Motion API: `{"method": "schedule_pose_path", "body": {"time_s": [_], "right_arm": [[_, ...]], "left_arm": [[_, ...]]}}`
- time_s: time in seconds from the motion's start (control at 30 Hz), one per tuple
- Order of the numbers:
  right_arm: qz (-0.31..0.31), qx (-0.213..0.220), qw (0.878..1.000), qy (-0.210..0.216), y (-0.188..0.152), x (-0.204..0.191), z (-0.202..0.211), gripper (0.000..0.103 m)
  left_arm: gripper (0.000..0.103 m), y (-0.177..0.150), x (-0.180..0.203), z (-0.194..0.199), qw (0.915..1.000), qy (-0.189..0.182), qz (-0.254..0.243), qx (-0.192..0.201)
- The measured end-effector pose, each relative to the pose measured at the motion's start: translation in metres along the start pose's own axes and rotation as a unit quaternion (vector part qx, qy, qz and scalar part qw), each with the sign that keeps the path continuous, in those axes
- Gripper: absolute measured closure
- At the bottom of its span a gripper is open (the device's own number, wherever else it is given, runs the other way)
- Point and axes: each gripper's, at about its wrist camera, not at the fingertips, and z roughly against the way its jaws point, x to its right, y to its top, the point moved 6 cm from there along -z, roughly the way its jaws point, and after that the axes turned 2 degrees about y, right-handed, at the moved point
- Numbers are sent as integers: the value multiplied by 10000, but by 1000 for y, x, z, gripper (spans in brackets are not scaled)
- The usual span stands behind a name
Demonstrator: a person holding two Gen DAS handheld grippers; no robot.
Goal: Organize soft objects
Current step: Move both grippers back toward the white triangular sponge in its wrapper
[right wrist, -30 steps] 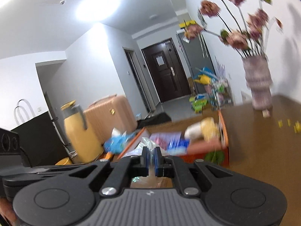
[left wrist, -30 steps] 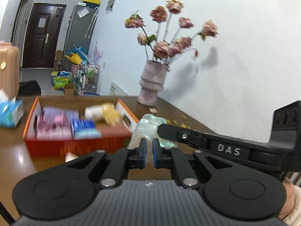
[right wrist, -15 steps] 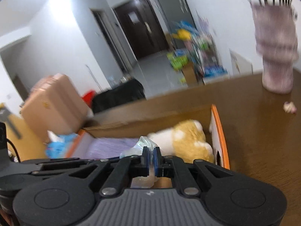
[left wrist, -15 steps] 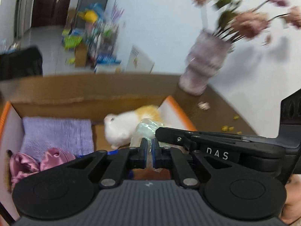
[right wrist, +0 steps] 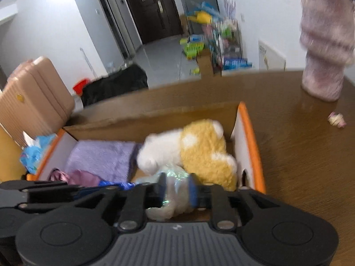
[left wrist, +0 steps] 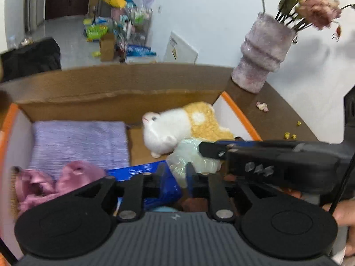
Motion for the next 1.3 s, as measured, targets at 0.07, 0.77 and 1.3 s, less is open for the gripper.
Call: {"method": "schedule_pose_path", "body": {"time_s": [0.07, 0.77, 1.3], "right_arm": [[20, 348, 9994, 41, 6, -3, 30, 53], [769, 1687, 9827, 10, -66, -38, 294, 37], [1323, 1679, 9759, 428, -270, -74, 293, 20]], "left_arm": [[73, 1, -1, 31, 9998, 66, -68, 179], [26, -101, -13, 327, 9709, 1341, -585, 1896], [14, -295, -19, 330, 9728, 1363, -286, 1853]]}}
